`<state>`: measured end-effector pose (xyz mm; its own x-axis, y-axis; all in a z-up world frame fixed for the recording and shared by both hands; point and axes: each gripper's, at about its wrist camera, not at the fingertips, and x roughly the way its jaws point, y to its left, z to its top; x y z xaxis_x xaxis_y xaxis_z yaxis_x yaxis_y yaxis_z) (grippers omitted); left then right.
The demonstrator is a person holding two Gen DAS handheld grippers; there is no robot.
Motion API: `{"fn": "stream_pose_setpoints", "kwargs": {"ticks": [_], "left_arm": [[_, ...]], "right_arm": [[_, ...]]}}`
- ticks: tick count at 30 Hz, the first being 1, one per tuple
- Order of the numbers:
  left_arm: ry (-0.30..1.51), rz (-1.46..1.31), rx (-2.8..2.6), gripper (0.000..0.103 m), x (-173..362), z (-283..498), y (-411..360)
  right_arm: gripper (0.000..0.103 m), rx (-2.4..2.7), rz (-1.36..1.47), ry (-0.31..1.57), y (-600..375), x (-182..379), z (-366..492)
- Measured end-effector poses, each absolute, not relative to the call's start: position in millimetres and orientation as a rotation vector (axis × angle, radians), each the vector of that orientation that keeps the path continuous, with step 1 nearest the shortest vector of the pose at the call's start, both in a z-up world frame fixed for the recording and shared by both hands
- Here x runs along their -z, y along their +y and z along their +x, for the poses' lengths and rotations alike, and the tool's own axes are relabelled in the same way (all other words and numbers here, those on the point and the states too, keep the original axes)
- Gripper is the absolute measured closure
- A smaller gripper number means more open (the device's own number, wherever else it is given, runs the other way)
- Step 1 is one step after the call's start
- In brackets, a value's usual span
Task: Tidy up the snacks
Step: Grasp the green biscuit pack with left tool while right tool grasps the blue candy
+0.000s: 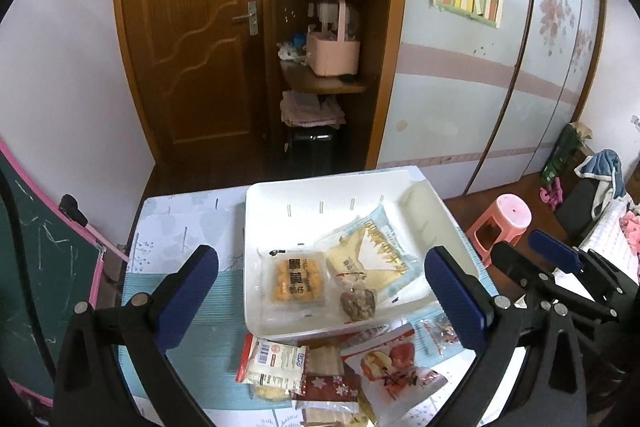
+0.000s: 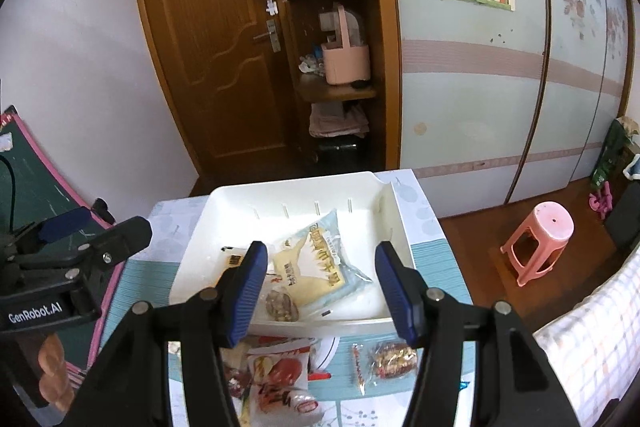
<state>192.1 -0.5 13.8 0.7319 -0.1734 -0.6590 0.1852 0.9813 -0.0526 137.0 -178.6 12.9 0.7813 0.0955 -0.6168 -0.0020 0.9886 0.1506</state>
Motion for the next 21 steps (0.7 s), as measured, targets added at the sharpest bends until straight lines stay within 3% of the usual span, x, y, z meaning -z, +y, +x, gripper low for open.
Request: {"fn": "stream_pose_setpoints", "kwargs": {"ticks": [12, 21], "left_arm": [[0.617, -0.019, 0.213, 0.000, -50.0, 126.9, 1.8], [0.556, -0.019, 0.200, 0.000, -43.6, 83.6, 8.3]], "right_arm": [[0.046, -0.042, 0.149, 0.590, -195.1, -35.2, 80.9], [0.041, 0.005, 0.123, 0.547, -208.1, -32.5, 40.0]]}}
